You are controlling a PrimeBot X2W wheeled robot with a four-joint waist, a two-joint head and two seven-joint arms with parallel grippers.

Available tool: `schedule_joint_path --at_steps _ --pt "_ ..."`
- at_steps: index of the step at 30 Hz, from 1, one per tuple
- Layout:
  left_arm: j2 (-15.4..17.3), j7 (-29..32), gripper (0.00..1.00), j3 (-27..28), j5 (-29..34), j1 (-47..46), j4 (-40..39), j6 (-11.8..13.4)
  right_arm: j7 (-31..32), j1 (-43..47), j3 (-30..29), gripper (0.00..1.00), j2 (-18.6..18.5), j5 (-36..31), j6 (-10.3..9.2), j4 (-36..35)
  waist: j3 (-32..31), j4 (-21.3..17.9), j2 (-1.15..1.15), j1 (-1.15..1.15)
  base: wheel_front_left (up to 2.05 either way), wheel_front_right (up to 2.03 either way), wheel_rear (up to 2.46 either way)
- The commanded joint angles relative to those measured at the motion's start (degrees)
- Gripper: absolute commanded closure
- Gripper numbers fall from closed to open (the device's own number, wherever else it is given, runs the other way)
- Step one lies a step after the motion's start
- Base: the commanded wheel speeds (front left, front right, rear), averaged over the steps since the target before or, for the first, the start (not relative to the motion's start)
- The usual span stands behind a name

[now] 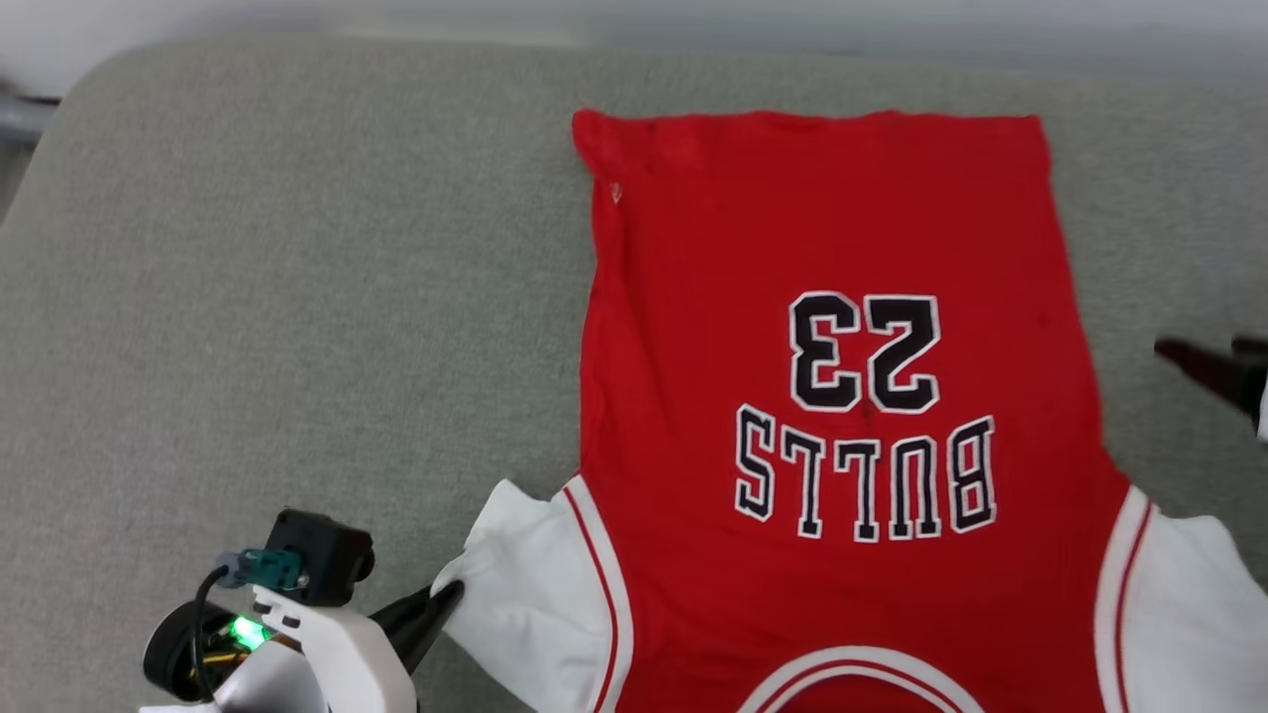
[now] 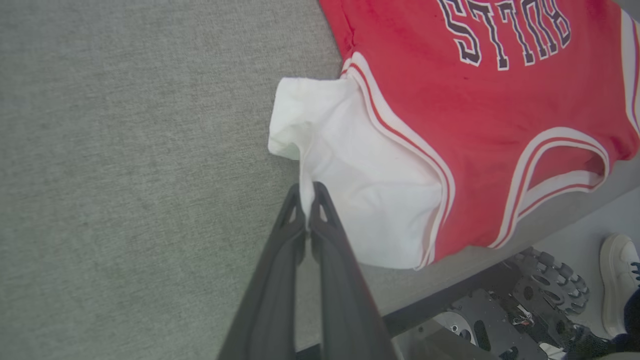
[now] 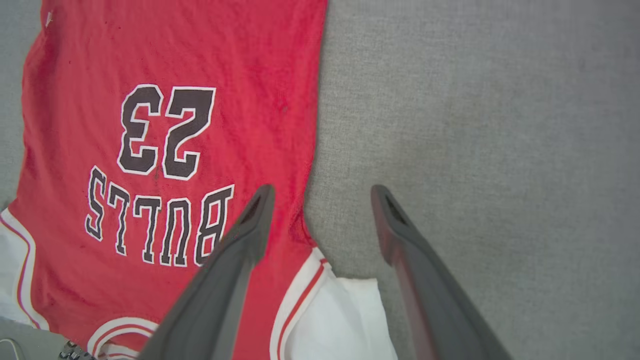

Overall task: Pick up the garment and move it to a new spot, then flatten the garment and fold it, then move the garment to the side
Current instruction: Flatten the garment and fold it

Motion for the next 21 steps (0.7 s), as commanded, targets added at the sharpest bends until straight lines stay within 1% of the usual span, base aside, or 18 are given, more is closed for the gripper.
schedule_joint_path --at_steps 1,2,5,8,14,21 --pt "-0.38 -0.01 1.00 -0.29 0.51 -1.62 -1.06 -0.31 1.11 -3.88 1.35 0.00 -0.38 -1.11 -0.04 0.90 4.52 3.50 0.00 -0.01 0.00 0.00 0.00" --pt "-0.38 -0.01 1.00 -0.29 0.51 -1.62 -1.06 -0.31 1.11 -3.88 1.35 0.00 -0.38 -1.11 -0.04 0.90 4.52 3.50 0.00 -0.01 0.00 0.00 0.00" --pt "-1.05 -0.05 1.00 -1.15 1.29 -3.17 -2.44 -0.61 4.17 -9.64 2.63 0.00 -1.29 -2.74 -0.04 3.33 7.47 5.88 0.00 -0.01 0.00 0.00 0.00" --pt "-1.82 -0.38 1.00 -1.92 2.13 -4.61 -3.15 -0.82 5.48 -16.15 2.76 0.00 -2.79 -5.60 -0.04 6.60 10.03 8.01 0.00 -0.01 0.00 0.00 0.00" --pt "-3.43 -0.83 1.00 -3.62 3.37 -6.88 -3.40 -1.52 8.09 -27.07 0.07 0.00 -3.89 -12.39 -0.03 13.89 14.21 12.29 0.00 -0.01 0.00 0.00 0.00" --pt "-5.18 -2.04 1.00 -5.09 4.11 -9.07 -2.81 -2.52 7.77 -34.29 -3.09 0.00 -4.73 -20.43 -0.03 19.53 17.54 15.98 0.00 -0.01 0.00 0.00 0.00"
